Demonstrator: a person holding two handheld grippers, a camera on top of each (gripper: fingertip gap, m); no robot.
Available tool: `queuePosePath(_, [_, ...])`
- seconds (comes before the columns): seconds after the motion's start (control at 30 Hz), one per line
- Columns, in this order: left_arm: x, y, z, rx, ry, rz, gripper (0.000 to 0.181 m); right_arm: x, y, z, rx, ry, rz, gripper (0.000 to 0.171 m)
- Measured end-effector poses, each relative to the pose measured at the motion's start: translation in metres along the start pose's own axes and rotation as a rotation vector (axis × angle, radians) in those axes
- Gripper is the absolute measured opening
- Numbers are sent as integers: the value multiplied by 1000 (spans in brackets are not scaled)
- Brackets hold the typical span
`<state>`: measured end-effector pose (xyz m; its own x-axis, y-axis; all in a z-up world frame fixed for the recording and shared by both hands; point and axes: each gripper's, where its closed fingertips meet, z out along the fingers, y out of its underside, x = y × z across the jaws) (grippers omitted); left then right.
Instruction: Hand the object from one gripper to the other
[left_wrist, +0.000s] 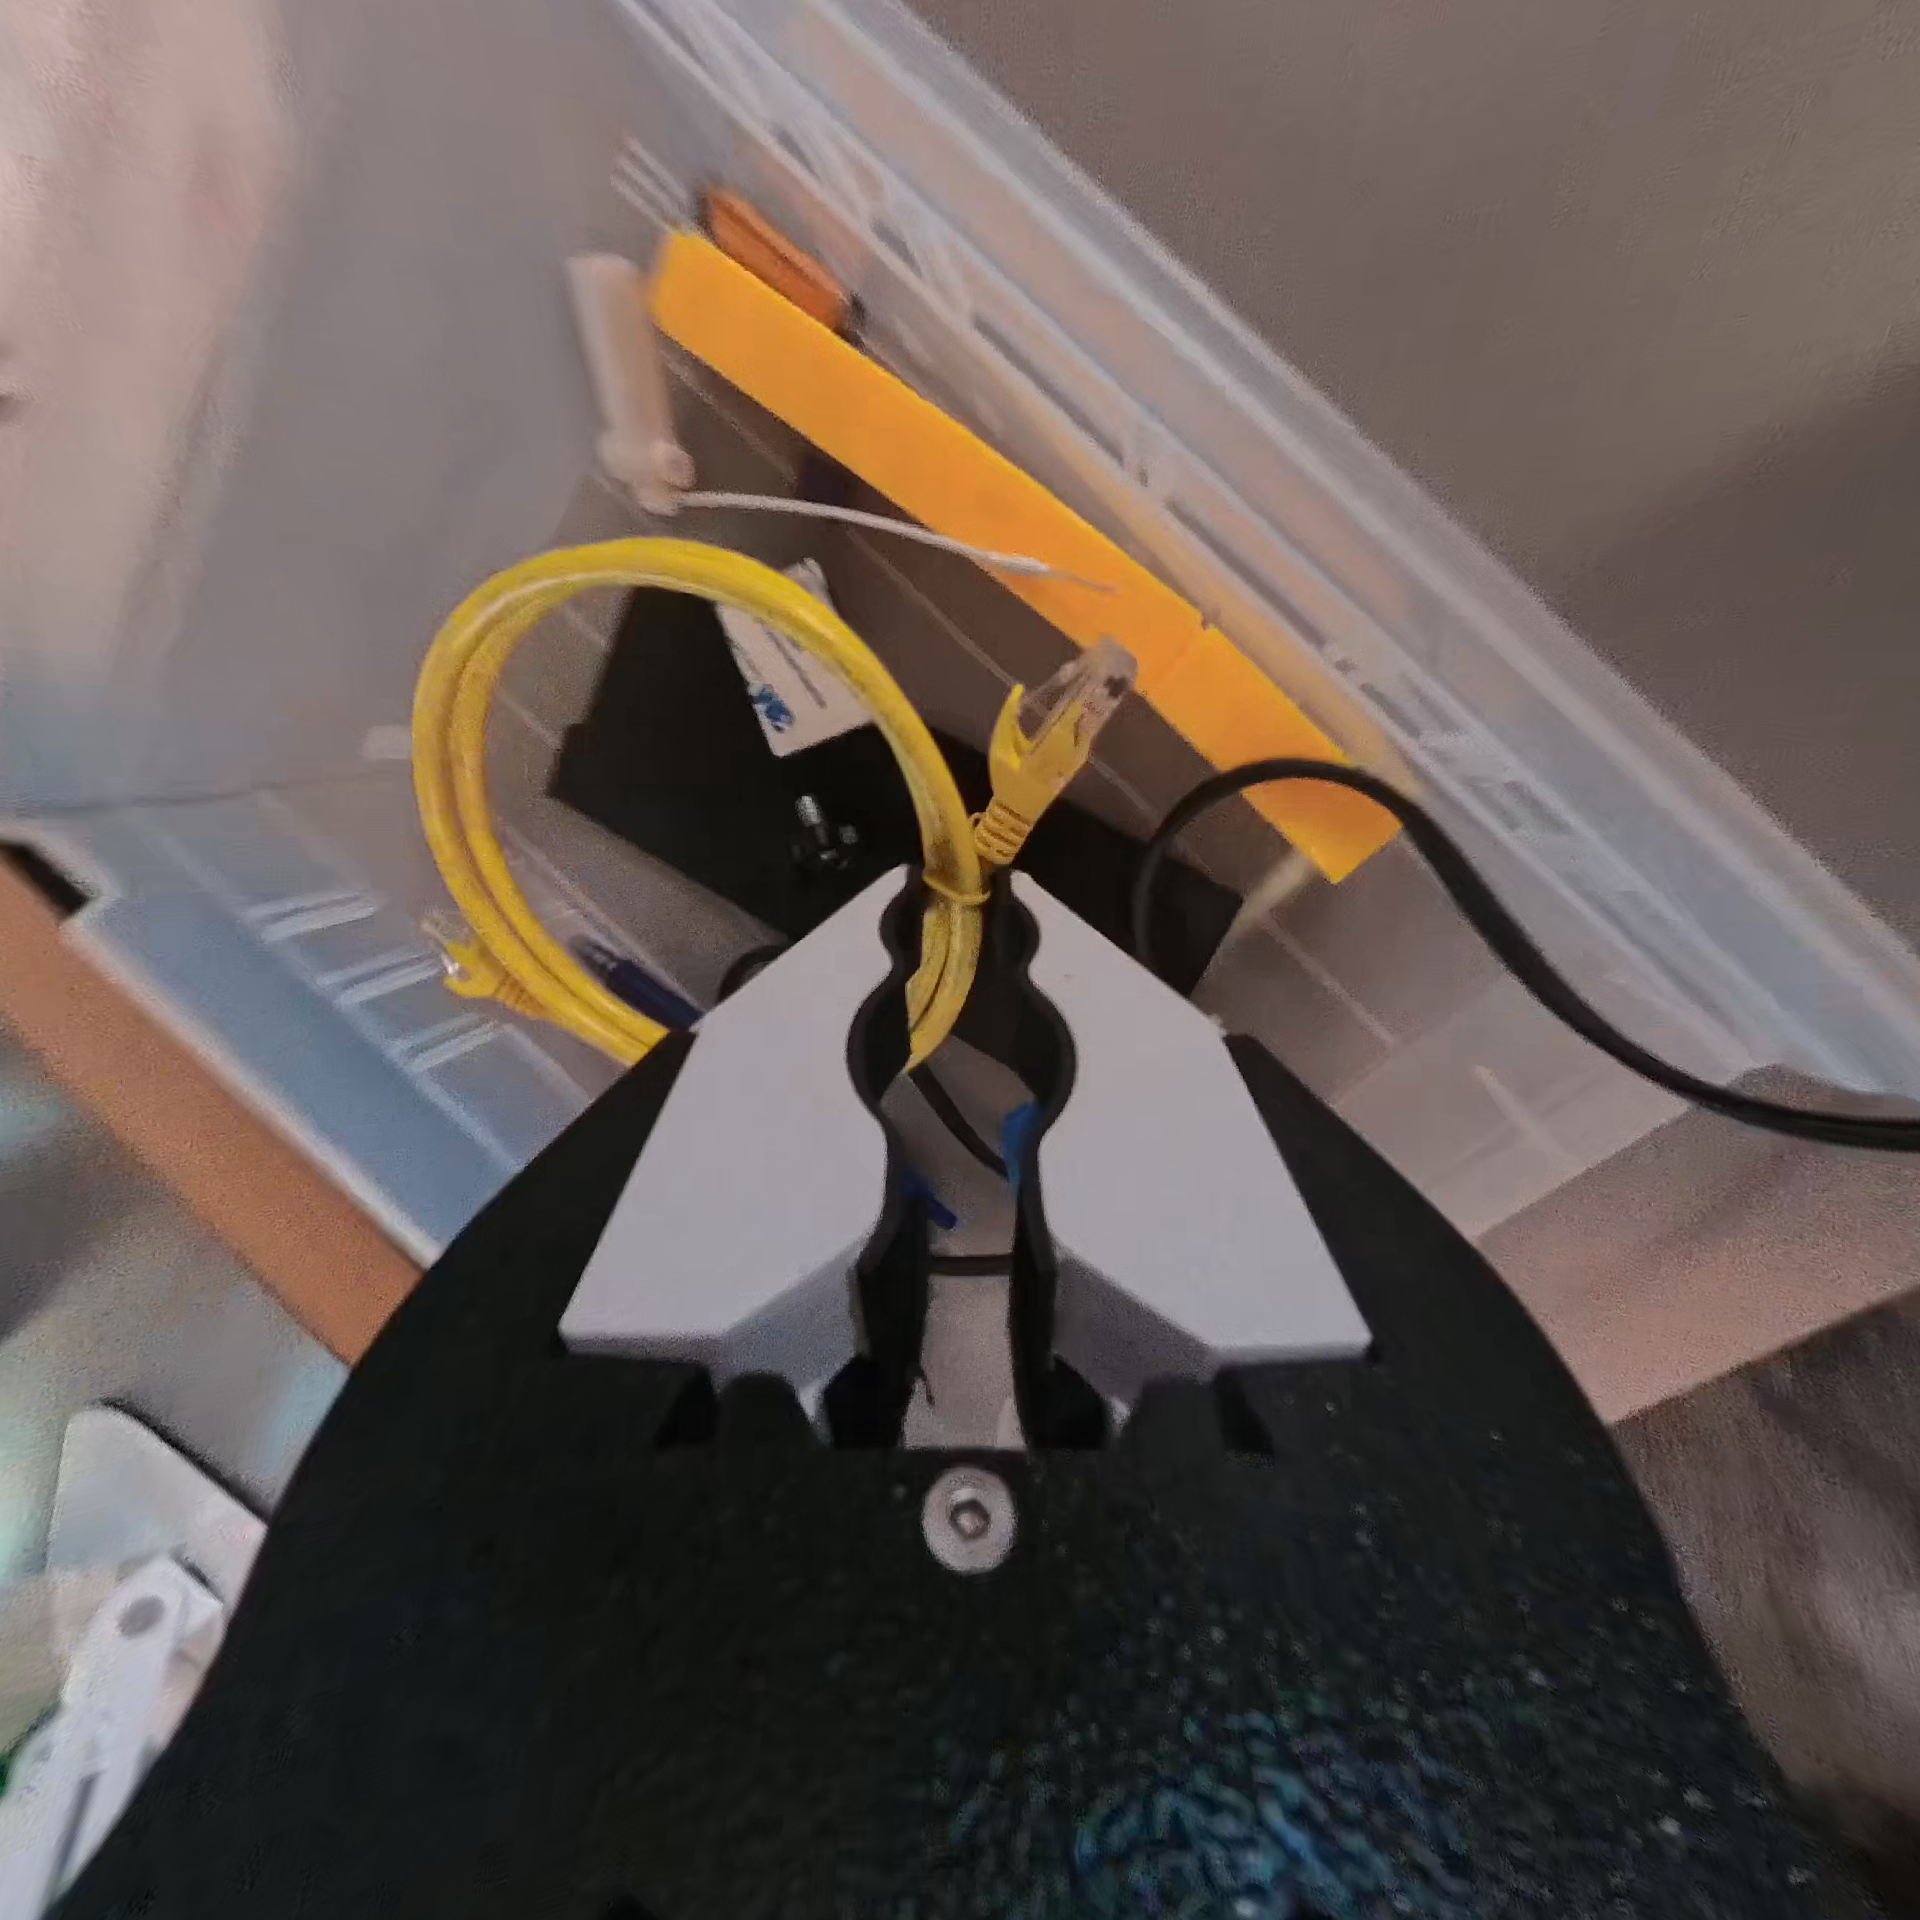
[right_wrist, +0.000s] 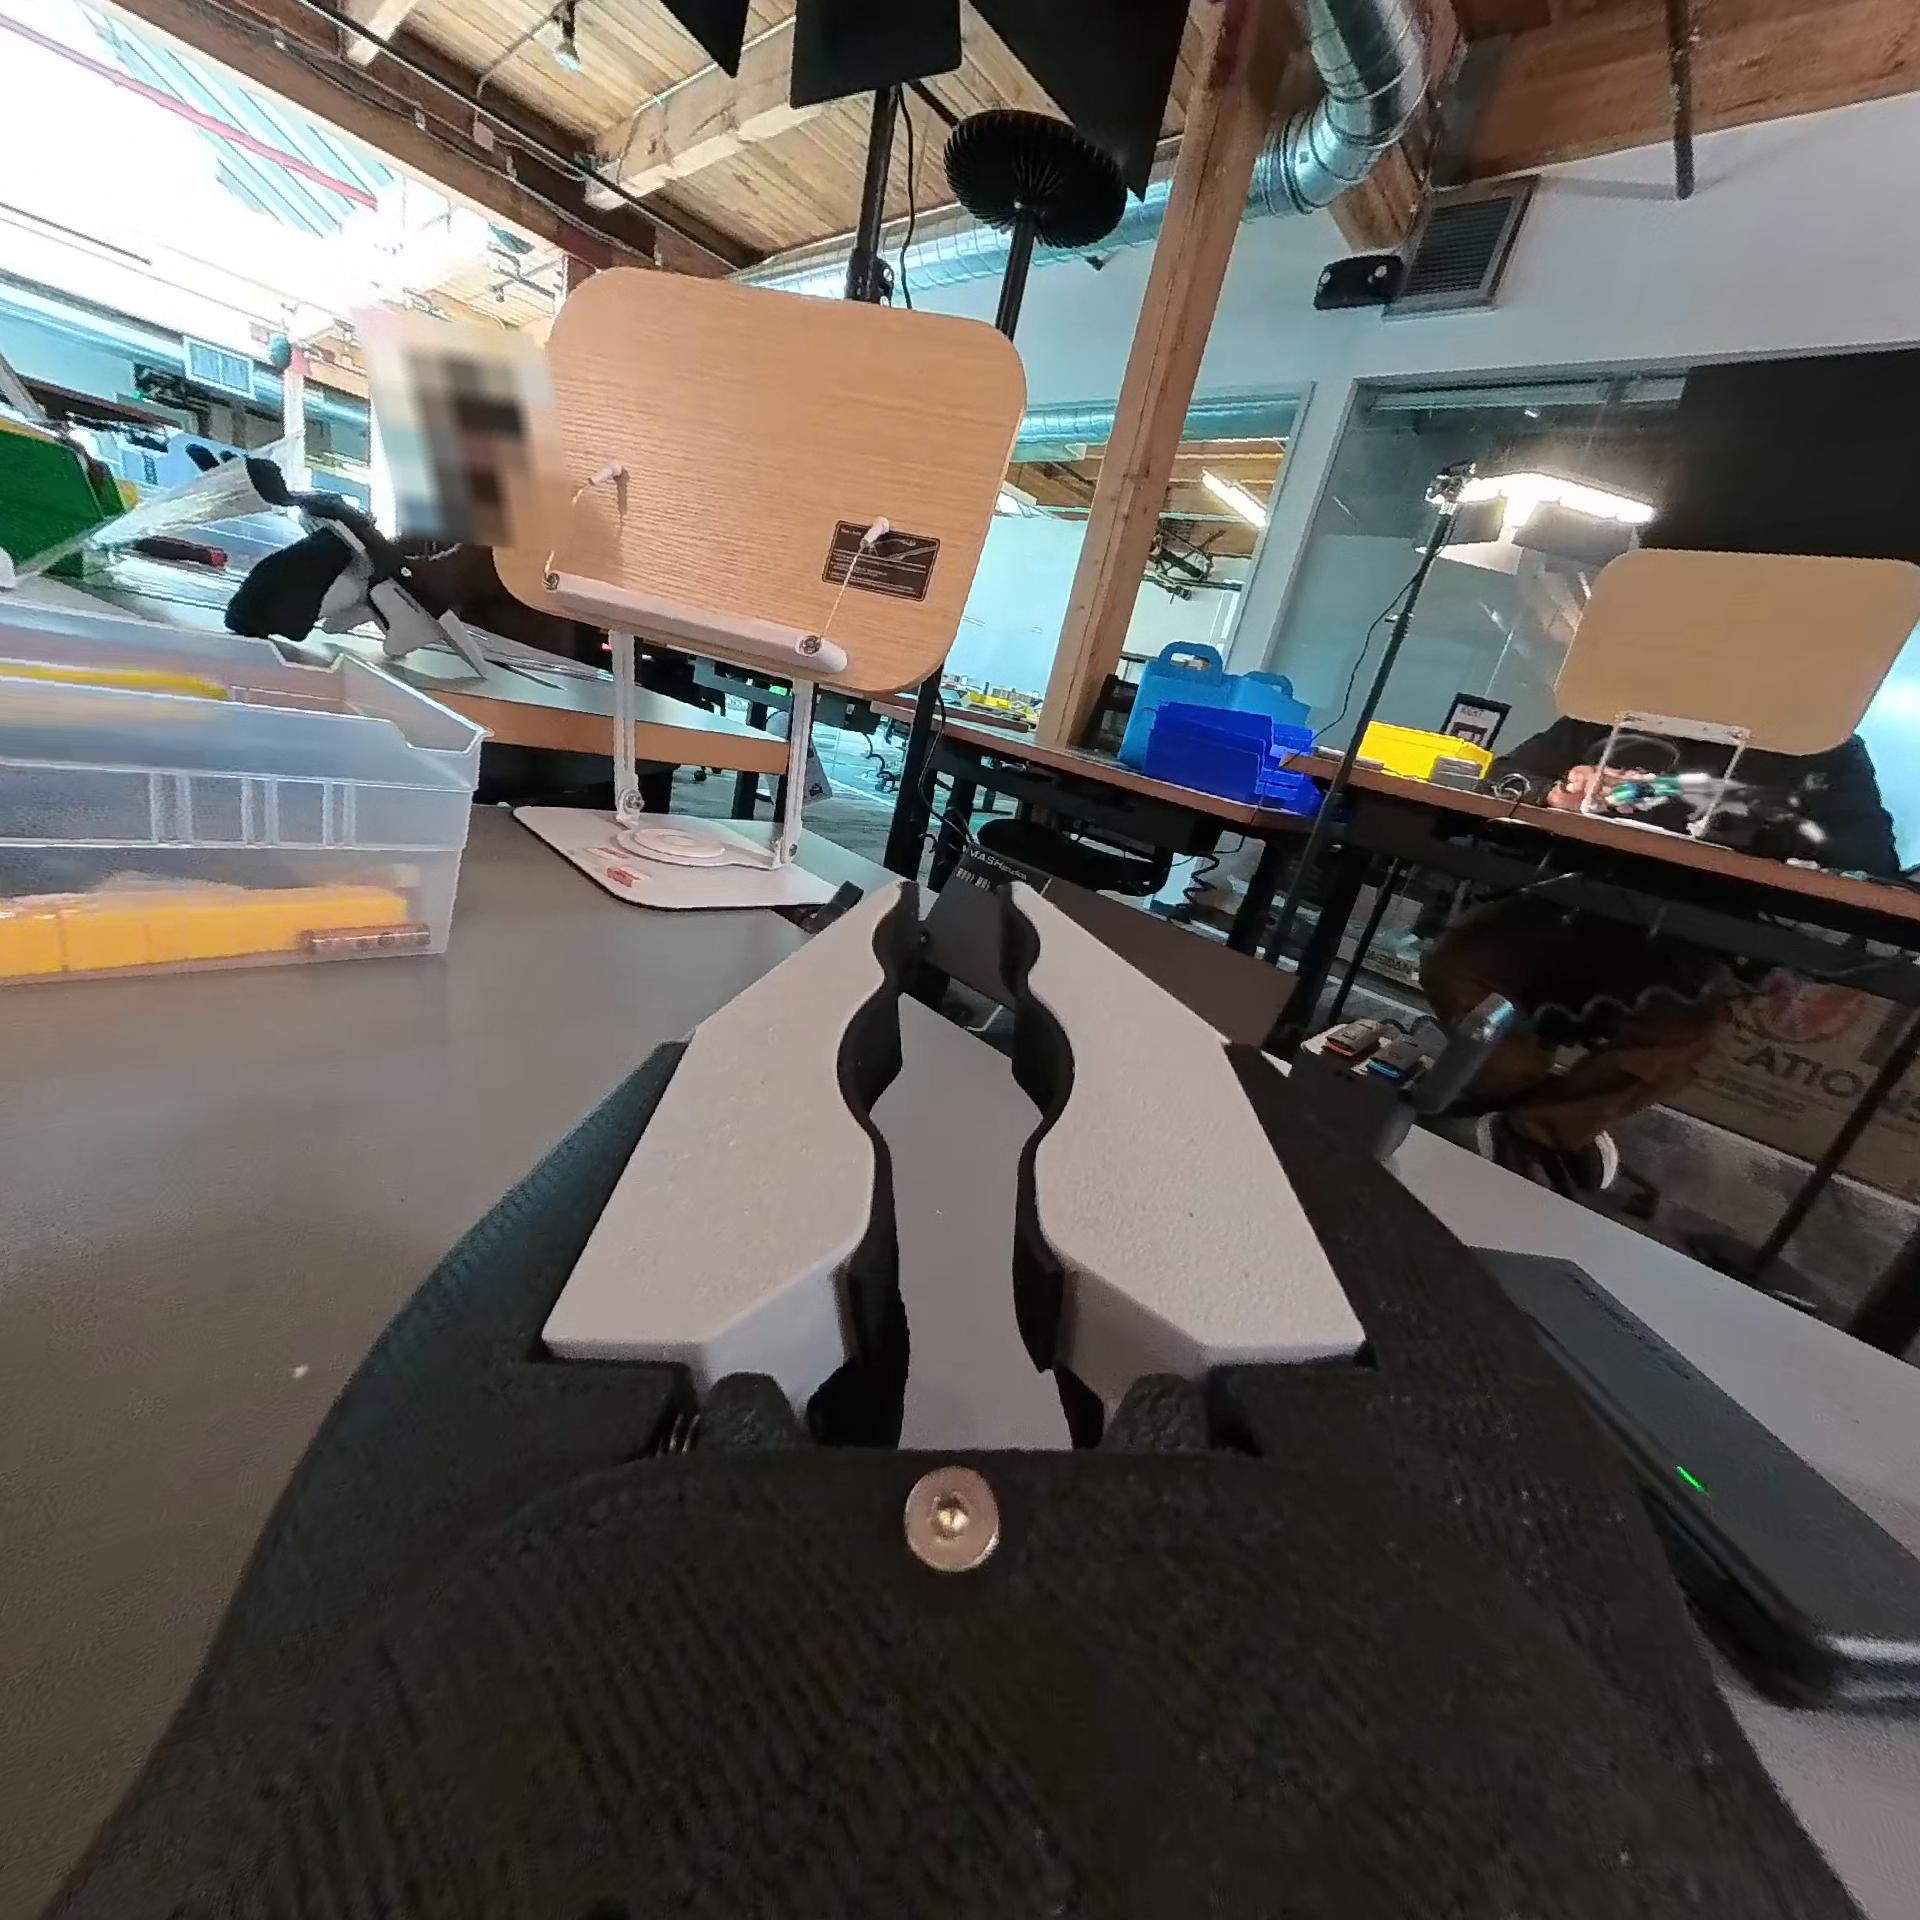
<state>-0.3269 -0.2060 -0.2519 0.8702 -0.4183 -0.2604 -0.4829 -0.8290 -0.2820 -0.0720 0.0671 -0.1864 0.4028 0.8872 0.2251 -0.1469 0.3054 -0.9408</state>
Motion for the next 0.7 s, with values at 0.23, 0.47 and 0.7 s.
queuePosePath(0.23, [-11, -50, -83, 597, -206, -261, 12, -3, -2, -1, 8, -9, -19, 13])
queuePosePath(0.47, [52, -166, -162, 1241, 20, -248, 11, -13, -18, -22, 72, -77, 37, 19])
queuePosePath(0.7, [150, -287, -124, 1529, 442, -52, 11, -20, -30, -67, 92, -283, 266, 40])
